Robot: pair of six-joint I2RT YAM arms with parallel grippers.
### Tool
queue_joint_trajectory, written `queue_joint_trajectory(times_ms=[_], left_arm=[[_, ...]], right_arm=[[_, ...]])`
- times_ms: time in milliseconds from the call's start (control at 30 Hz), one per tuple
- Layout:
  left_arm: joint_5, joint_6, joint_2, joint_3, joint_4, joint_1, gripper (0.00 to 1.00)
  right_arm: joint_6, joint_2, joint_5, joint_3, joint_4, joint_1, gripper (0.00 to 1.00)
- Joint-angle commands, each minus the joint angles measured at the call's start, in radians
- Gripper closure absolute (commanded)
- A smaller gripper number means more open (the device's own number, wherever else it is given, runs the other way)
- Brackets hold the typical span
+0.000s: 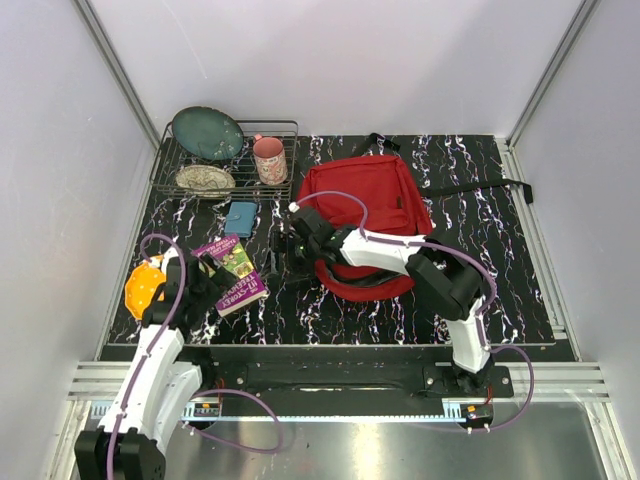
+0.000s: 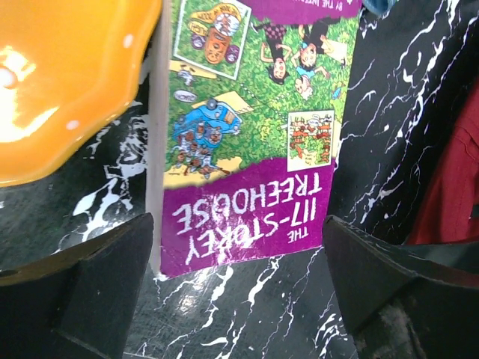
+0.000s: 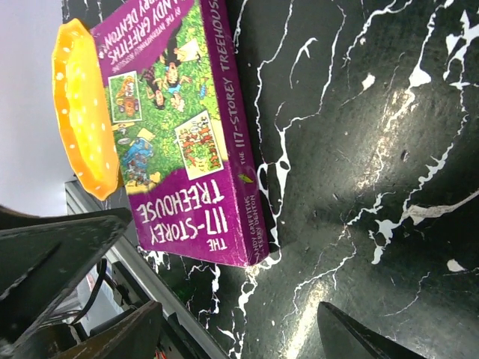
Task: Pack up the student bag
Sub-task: Pick up the book from the center of the board.
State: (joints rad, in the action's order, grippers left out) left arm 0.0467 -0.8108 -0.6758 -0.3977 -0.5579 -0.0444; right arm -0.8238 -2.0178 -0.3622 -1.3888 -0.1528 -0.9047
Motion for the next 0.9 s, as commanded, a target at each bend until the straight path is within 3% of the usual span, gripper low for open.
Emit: queue_joint_trajectory(times_ms=[0,233,867], left_arm=[[0.120,-0.019,0.080,-0.062,-0.068,0.005,0.01],[0.205,-0.042,0.052,-0.050,-0.080,0.006,0.01],[-0.148,-0.010,-0.042,0.088,0.216,0.006,0.04]], right_arm=[[-0.028,-0.015,-0.032,-0.024,0.070,-0.007,0.13],[-0.012,-0.055,-0.030,-0.065,0.039,-0.007,0.13],[-0.041,-0.209,-0.113,-0.154,0.122,-0.007,0.15]])
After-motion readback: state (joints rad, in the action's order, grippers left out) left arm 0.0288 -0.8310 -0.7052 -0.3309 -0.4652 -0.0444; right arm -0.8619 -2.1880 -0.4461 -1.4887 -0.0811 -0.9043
